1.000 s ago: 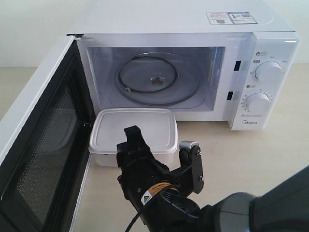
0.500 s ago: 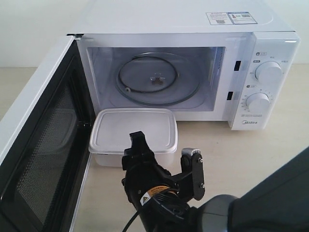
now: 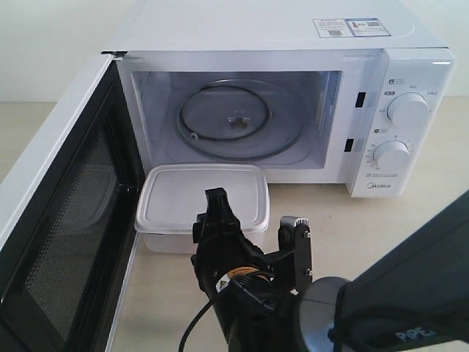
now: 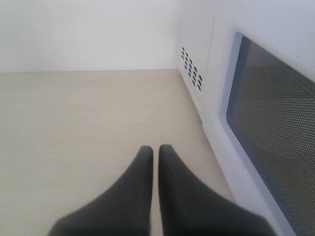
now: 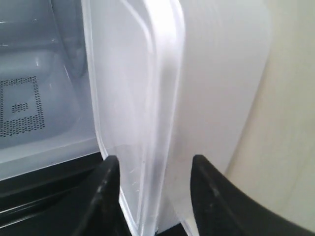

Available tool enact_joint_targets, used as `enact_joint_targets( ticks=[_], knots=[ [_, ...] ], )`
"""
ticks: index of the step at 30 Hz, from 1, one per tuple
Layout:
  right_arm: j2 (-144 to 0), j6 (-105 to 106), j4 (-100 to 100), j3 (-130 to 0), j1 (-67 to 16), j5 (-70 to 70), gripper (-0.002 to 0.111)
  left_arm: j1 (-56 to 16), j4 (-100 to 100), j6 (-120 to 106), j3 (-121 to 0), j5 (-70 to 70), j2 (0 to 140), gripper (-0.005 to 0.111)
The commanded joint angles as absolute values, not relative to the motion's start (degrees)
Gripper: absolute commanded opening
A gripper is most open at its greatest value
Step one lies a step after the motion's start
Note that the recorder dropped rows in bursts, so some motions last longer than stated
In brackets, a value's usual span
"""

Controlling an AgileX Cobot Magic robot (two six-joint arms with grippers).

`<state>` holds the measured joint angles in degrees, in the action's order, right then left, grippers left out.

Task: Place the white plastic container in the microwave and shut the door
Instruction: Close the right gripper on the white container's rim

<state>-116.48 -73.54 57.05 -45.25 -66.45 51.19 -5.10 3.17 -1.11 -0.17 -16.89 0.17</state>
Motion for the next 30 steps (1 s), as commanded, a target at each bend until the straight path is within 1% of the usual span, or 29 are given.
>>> enact_joint_targets(
  ticks=[1, 17, 19, 21, 25, 26, 30],
  knots=[
    [-116.62, -72.93, 56.20, -46.40, -65.65, 49.81, 0.045, -5.25, 3.39, -0.51, 0.00, -16.82, 0.00, 0.004],
    [-116.71, -68.93, 58.12, -48.65, -63.82, 46.38, 0.044, -5.25, 3.39, -0.51, 0.00, -16.82, 0.00, 0.004],
    [-116.71, -68.78, 58.12, -48.65, -63.82, 46.49, 0.043, -5.25, 3.39, -0.51, 0.00, -16.82, 0.00, 0.004],
    [-116.71, -68.22, 58.12, -48.65, -63.82, 46.38, 0.033, -5.25, 3.39, -0.51, 0.00, -16.82, 0.00, 0.004],
    [-116.71, -68.22, 58.12, -48.65, -63.82, 46.09, 0.002, -5.25, 3.39, -0.51, 0.00, -16.82, 0.00, 0.004],
    [-116.71, -68.22, 58.12, -48.65, -63.82, 45.98, 0.000, -5.25, 3.39, -0.51, 0.00, -16.82, 0.00, 0.004],
    [-116.71, -66.14, 58.12, -48.65, -63.82, 45.54, 0.000, -5.25, 3.39, -0.51, 0.00, -16.82, 0.00, 0.004]
  ],
)
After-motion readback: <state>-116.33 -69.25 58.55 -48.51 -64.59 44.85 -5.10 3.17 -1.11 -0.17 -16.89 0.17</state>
